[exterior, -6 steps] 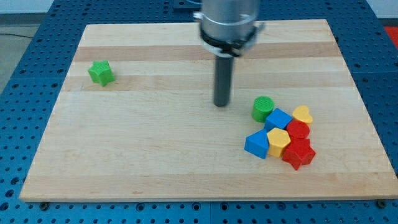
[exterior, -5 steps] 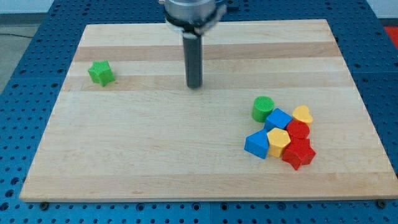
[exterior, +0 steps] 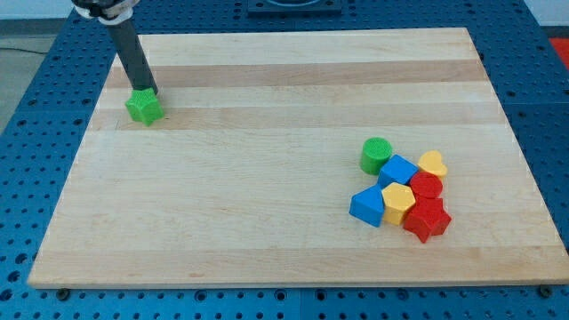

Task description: Slide the green star into the group of blocks

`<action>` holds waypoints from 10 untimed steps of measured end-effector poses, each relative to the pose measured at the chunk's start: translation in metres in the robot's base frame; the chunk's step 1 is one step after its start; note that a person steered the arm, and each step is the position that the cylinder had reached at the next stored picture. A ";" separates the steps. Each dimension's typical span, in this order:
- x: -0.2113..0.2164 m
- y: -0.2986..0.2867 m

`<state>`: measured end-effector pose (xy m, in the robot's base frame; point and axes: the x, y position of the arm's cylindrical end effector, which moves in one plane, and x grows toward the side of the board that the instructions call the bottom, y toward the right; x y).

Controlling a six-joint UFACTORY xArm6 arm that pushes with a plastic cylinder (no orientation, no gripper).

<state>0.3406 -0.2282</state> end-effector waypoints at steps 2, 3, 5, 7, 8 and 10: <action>0.039 0.004; 0.035 -0.035; 0.094 0.050; 0.105 0.130; 0.087 0.110; 0.095 0.203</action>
<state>0.4352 -0.0249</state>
